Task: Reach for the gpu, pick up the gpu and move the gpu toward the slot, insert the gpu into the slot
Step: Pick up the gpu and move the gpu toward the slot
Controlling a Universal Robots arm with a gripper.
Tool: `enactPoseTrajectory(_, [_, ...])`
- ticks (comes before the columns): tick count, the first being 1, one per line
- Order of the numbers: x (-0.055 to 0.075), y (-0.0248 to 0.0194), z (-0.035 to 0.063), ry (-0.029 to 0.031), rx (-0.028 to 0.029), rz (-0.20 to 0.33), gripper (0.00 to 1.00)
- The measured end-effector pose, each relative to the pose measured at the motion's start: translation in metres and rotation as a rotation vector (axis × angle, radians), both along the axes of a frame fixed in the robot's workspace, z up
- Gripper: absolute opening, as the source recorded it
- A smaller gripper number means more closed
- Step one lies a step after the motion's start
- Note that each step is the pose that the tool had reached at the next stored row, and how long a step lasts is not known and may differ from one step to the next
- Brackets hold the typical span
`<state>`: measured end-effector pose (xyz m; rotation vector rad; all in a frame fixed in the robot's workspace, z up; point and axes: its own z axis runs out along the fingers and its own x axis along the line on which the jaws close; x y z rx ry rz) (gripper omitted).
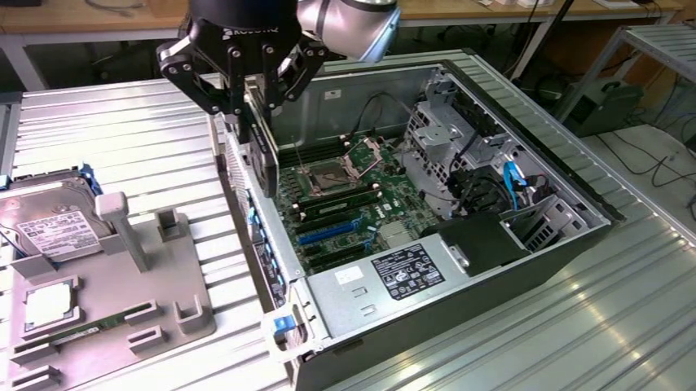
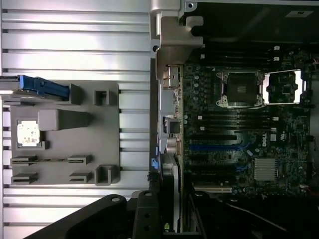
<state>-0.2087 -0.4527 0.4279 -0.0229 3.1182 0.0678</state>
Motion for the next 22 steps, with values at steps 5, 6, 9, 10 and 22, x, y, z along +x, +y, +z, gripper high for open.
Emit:
enactPoseTrajectory(5, [0.014,0.0000,-0.0010,0.0000,0.0000,0.000,0.27])
enactPoseTrajectory(6, [0.017,0.0000,-0.0011,0.0001,-0.0001,0.000,0.27])
enactPoseTrajectory(9, [0.024,0.0000,-0.0017,0.0000,0.0000,0.000,0.27])
enactPoseTrajectory(10, [0.026,0.0000,-0.0018,0.0000,0.0000,0.000,0.27])
enactPoseTrajectory(22, [0.061,0.0002,-0.0037,0.0000,0.0000,0.000,0.27])
